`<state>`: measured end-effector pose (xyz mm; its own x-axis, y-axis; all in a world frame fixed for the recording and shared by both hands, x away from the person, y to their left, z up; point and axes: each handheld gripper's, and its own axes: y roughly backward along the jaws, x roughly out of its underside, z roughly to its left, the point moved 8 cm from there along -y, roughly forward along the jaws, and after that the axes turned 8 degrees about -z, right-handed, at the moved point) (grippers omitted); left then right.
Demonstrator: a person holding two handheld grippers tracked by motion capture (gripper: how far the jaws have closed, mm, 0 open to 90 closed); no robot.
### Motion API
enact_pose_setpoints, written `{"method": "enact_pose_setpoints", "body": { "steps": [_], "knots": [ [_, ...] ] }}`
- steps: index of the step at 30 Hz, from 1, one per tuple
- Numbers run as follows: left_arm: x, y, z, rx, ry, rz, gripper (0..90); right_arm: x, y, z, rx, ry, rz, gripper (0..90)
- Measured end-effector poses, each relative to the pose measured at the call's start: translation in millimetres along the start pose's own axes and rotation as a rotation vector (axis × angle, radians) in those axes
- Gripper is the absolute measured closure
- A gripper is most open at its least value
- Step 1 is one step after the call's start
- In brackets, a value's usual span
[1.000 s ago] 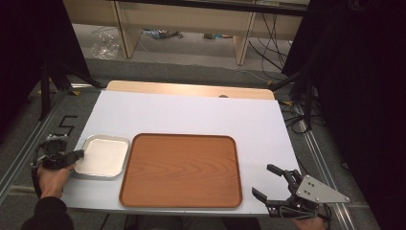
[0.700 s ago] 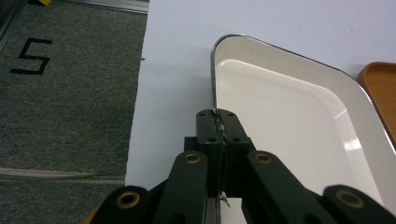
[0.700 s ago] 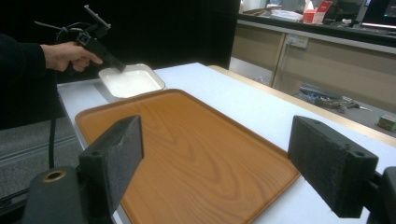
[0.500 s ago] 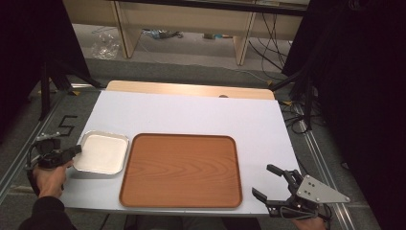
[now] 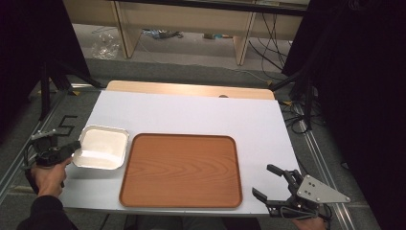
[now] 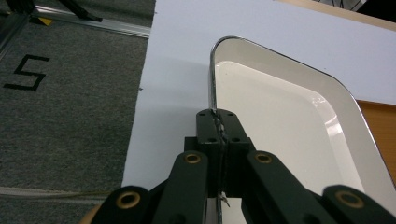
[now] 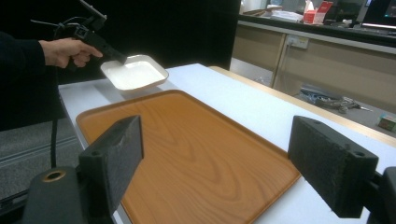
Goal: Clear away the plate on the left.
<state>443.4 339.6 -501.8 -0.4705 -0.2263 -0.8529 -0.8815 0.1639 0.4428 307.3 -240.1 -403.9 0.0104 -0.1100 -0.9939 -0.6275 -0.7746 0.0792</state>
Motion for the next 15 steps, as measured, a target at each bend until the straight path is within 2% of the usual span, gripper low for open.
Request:
{"method": "enact_pose_setpoints", "body": {
  "steps": [1,3,10,15],
  "knots": [
    [0.6,1.8,-1.5,-0.015,0.006,0.016,88.4,0.0,0.1,-0.1,0.002,0.0,0.001,19.2],
    [-0.6,2.2,-5.0,-0.013,0.019,0.013,88.3,-0.1,0.2,-0.3,0.002,-0.001,0.0,19.2],
    [-4.2,1.7,-19.5,0.049,0.035,0.007,88.3,-0.1,0.3,-0.3,0.002,-0.001,0.0,19.2],
    [-5.3,0.6,-35.6,0.088,0.023,0.014,88.4,-0.1,0.4,-0.5,0.0,0.004,0.001,19.2]
  ]
}}
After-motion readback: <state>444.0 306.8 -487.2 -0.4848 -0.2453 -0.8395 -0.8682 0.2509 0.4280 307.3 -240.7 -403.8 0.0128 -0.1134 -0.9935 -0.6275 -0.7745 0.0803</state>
